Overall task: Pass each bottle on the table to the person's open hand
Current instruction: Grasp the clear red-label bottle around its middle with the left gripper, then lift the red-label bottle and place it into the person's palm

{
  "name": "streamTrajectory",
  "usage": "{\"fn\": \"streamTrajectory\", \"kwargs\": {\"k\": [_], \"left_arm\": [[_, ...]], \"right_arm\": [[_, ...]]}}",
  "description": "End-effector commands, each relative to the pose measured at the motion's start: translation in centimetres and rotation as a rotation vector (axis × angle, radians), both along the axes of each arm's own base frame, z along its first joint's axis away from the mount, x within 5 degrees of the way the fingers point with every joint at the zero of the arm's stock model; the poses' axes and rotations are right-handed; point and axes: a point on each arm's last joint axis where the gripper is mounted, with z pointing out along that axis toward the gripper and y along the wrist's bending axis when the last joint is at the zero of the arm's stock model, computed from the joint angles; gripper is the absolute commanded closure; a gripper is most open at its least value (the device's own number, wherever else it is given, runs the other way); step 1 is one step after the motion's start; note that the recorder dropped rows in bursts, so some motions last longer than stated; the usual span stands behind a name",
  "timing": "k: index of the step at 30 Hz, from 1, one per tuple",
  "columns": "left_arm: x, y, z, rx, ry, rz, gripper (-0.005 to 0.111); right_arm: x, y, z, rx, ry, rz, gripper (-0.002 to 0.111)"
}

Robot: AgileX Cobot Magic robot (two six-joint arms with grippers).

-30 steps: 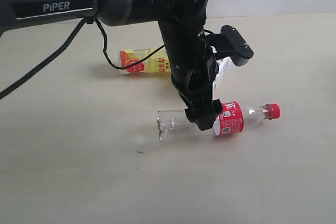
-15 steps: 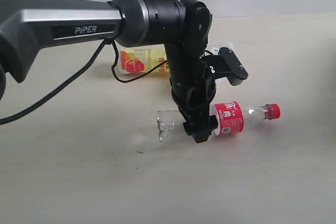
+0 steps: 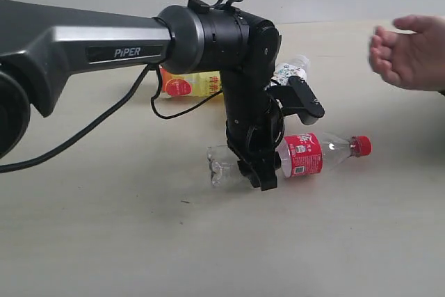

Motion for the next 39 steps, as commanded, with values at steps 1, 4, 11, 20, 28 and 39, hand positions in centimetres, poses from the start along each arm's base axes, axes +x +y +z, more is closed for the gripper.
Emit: {"fn": "streamTrajectory", "kwargs": {"k": [1,4,11,20,28,39], "left_arm": [[-0.2,-0.2,0.3,-0.007,0.002,0.0,0.082],[-0.9,-0.2,0.3,0.016,0.054,-0.007,0.107],[-4.1,-1.8,1.8,0.042,0.074,-0.089,0.107],[-6.5,-3.5,8.5,-0.117,-0.14,-0.154,0.107],[-2.3,-4.4,12.9,-0.613,-0.19,0.596,0.107],[3.9,-0.3,13.5,-0.831,0.144,1.269,0.107]], "right_arm": [[0.1,0.0,-0.1,-0.003,0.004,-0.003,0.108],[0.1,0.0,-0.1,-0.003,0.004,-0.003,0.108],[0.1,0.0,-0.1,-0.003,0.004,-0.003,0.108],[0.1,0.0,-0.1,-0.003,0.004,-0.003,0.108],[0.1,0.0,-0.1,-0.003,0.001,-0.002,0.108],[0.1,0.0,-0.1,-0.002,-0.001,-0.001,0.108]]}}
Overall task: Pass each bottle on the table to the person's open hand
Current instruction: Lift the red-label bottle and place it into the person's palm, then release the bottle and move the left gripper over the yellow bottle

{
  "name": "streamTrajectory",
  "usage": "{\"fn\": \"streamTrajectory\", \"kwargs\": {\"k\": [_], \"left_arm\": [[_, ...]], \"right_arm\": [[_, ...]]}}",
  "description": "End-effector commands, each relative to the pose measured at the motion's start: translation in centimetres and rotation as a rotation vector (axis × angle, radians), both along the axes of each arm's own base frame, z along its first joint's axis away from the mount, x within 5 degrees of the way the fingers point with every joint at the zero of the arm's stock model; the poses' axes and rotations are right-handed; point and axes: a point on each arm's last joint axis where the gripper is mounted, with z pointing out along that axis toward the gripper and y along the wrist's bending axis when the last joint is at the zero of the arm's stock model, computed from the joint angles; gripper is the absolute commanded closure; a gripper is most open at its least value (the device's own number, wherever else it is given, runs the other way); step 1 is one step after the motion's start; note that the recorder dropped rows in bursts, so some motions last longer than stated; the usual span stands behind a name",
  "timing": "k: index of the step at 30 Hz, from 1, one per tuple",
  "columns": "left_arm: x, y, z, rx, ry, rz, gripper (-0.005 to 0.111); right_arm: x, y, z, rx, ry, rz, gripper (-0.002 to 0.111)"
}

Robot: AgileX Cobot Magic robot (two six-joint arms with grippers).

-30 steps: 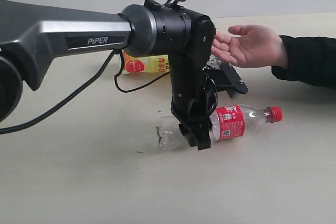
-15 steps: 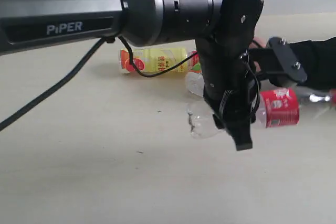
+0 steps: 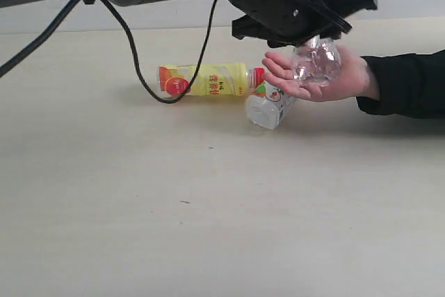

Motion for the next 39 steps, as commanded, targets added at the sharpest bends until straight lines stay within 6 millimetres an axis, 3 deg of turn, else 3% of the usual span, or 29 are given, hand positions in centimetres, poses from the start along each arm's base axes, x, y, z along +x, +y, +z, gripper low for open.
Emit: {"fn": "streamTrajectory", "kwargs": {"k": [1,11,19,23,28,33,39], "left_arm": [[2.0,1.7,0.3,-0.151,0.156,0.123,0.107],[2.9,0.6,-2.2,-0.3,0.272,0.024,0.107],[4.2,0.8,-4.7,-0.279,0.283,0.051,0.104],[4.3,0.7,-5.3,-0.269,0.281,0.052,0.082],[4.4,0.7,-5.2,-0.271,0.269,0.048,0.045],[4.4,0.7,-5.2,-0.25,0.23,0.014,0.019],[4.3,0.7,-5.3,-0.242,0.23,0.001,0.013]], "right_arm": [[0.1,0.0,-0.1,-0.002,-0.001,-0.001,0.108],[0.1,0.0,-0.1,-0.002,-0.001,-0.001,0.108],[0.1,0.0,-0.1,-0.002,-0.001,-0.001,0.108],[0.1,0.0,-0.1,-0.002,-0.001,-0.001,0.108],[0.1,0.0,-0.1,-0.002,-0.001,-0.001,0.108],[0.1,0.0,-0.1,-0.002,-0.001,-0.001,0.108],[0.1,0.0,-0.1,-0.002,-0.001,-0.001,0.108]]}}
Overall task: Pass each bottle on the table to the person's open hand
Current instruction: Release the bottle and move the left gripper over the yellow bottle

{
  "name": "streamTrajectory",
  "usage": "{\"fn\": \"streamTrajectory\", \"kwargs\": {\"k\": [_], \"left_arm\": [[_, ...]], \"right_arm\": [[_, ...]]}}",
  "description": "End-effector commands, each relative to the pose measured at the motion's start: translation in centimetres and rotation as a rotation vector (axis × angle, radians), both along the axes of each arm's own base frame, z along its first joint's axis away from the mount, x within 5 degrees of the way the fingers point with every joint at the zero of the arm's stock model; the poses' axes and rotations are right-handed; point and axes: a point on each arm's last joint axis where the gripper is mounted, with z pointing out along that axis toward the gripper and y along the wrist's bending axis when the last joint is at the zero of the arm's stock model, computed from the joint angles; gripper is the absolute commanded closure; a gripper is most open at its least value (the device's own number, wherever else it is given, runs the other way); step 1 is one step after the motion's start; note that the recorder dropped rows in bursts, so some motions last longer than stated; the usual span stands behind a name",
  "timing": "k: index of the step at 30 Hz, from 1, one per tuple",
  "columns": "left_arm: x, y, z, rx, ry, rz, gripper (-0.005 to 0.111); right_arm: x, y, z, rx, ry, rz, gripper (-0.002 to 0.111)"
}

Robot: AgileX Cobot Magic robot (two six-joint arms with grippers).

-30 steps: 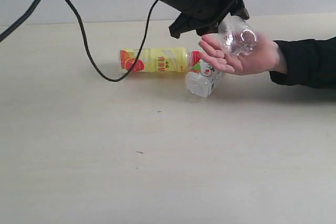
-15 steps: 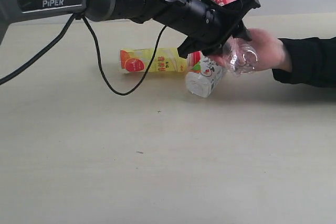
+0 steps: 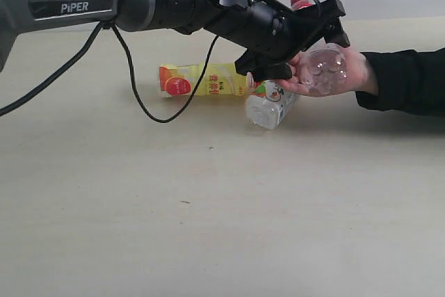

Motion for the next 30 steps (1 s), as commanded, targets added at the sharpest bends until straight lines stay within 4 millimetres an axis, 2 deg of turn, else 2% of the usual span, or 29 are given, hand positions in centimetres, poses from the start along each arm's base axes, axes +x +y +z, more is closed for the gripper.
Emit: {"fn": "streamTrajectory", "kwargs": {"k": [1,7,14,22,26,30], "left_arm": [[0.1,0.1,0.5,0.002,-0.037,-0.024,0.013],[-0.5,0.1,0.5,0.053,-0.097,-0.152,0.013],[-2.2,1.0,3.7,0.204,-0.427,-0.539,0.013],[-3.4,3.3,9.2,0.318,-0.601,-0.629,0.013],[-3.9,4.5,10.3,0.424,-0.642,-0.696,0.013],[-4.1,5.3,9.8,0.537,-0.629,-0.77,0.013]], "right_arm": [[0.1,0.0,-0.1,-0.002,-0.001,-0.001,0.108],[0.1,0.0,-0.1,-0.002,-0.001,-0.001,0.108],[0.1,0.0,-0.1,-0.002,-0.001,-0.001,0.108],[0.1,0.0,-0.1,-0.002,-0.001,-0.001,0.108],[0.1,0.0,-0.1,-0.002,-0.001,-0.001,0.108],[0.1,0.0,-0.1,-0.003,0.004,-0.003,0.108]]}}
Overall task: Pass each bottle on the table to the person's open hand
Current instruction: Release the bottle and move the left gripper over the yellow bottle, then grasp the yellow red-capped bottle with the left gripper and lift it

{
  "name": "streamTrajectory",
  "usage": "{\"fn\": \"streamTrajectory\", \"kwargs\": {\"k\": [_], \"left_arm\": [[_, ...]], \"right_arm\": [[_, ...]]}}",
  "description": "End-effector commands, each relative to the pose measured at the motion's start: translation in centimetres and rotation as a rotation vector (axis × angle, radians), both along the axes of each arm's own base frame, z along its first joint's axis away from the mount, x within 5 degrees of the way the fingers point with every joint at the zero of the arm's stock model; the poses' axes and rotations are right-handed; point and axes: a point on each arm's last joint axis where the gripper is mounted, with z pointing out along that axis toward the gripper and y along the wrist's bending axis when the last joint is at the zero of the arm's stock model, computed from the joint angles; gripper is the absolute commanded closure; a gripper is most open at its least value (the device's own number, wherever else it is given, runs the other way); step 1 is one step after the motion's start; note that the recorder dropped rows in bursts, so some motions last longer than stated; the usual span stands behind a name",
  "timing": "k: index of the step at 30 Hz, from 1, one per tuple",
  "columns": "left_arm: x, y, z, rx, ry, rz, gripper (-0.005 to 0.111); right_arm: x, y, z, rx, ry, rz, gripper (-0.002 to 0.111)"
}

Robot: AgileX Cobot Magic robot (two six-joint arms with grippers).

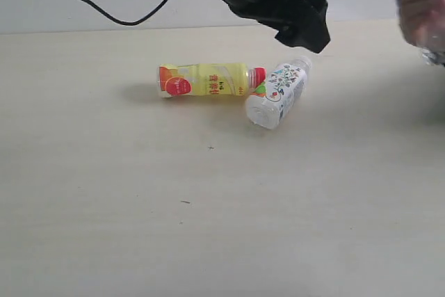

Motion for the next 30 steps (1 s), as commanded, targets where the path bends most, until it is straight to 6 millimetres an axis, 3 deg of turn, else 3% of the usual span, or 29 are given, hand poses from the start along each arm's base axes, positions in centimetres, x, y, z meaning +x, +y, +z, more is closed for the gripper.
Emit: {"fn": "streamTrajectory", "kwargs": {"k": [1,18,30], "left_arm": [[-0.2,1.2,-0.2,0.148,-0.028,-0.044,0.013],[0.1,3.0,-1.5,0.375,-0.039,-0.033,0.013],[2.6,4.6,-3.8,0.688,-0.242,-0.048,0.013]], "right_arm": [[0.1,0.0,-0.1,-0.003,0.004,-0.003,0.108],[0.1,0.0,-0.1,-0.003,0.004,-0.003,0.108],[0.1,0.0,-0.1,-0.003,0.004,-0.003,0.108]]}}
